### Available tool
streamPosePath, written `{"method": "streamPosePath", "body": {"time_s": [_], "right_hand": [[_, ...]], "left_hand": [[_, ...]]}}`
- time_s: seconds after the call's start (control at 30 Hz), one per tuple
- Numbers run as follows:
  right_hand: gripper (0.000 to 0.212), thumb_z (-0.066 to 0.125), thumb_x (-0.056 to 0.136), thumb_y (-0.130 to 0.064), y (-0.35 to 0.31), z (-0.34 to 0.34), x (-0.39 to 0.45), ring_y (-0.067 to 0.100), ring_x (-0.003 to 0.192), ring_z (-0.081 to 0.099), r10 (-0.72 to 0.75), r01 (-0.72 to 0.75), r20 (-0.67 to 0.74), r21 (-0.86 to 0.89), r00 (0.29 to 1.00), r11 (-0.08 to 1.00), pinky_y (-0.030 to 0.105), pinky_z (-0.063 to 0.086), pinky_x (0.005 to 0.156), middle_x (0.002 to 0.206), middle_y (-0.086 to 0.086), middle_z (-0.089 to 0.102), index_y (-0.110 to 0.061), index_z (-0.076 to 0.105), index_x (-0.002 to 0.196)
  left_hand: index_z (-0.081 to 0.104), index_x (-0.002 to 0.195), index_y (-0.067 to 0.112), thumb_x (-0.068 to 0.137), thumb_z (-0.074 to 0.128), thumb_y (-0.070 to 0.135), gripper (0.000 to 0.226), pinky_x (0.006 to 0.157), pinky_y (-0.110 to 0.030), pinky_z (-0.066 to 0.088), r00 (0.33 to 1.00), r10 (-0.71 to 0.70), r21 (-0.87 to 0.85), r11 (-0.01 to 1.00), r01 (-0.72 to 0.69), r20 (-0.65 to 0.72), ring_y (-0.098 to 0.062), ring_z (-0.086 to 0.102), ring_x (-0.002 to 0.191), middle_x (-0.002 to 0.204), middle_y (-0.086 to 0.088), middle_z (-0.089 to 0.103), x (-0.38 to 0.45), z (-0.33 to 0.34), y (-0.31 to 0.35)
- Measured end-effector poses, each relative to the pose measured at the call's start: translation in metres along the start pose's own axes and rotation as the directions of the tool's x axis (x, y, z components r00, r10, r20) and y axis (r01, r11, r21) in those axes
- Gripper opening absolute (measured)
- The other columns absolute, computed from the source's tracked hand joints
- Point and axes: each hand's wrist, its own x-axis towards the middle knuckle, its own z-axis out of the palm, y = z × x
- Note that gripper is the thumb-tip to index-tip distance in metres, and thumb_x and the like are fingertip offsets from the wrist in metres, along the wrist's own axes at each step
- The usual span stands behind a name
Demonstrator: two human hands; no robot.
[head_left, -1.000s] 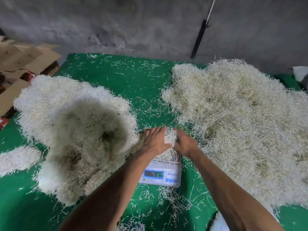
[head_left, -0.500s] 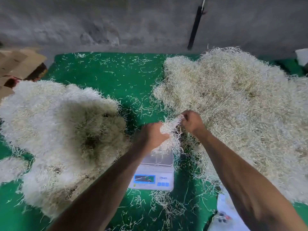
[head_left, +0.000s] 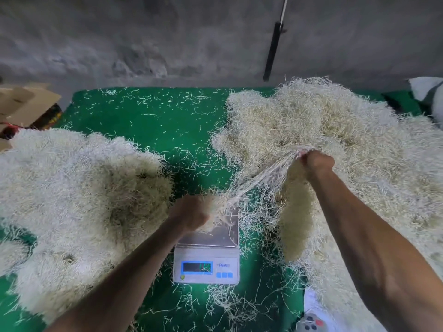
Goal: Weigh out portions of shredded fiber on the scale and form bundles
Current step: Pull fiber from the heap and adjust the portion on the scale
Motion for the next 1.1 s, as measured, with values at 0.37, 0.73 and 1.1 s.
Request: {"method": "streamPosePath", "body": {"time_s": [0.37,0.73,1.1], "right_hand": [[0.019,0.026,0.109,-0.017,0.004,0.035,-0.065,0.018,0.065,0.052,0.095,-0.376,0.578,0.389,0.81,0.841,0.03,0.05,0.076,0.079,0.011,0.051,-0.006,0.041,0.115],[0.031,0.035,0.109,-0.026,0.03,0.034,-0.059,0.012,0.044,0.045,-0.52,0.773,0.595,-0.315,0.613,0.551,0.029,0.045,0.04,0.064,-0.002,0.054,-0.017,0.058,0.09],[0.027,0.059,0.103,-0.029,0.028,-0.021,-0.01,0.02,0.086,0.066,-0.365,0.566,0.858,-0.514,0.362,-0.645,0.042,0.055,0.096,0.097,0.005,0.068,-0.011,0.063,0.123]], "left_hand": [[0.039,0.149,0.015,0.073,0.067,0.078,0.103,0.12,-0.053,0.026,0.989,0.145,0.133,0.981,-0.14,-0.028,-0.031,0.041,0.139,0.153,-0.015,0.042,0.027,-0.032,0.078],[0.044,0.059,0.024,0.106,0.049,0.027,0.047,0.037,-0.021,0.027,0.955,0.107,-0.755,0.592,-0.284,-0.275,-0.007,0.031,0.037,0.043,0.012,0.038,0.027,-0.002,0.085],[0.042,0.06,0.021,0.104,0.046,0.022,0.045,0.045,-0.024,0.029,0.953,-0.011,-0.448,0.884,-0.132,-0.303,-0.01,0.028,0.045,0.052,0.005,0.038,0.031,-0.007,0.011]]}}
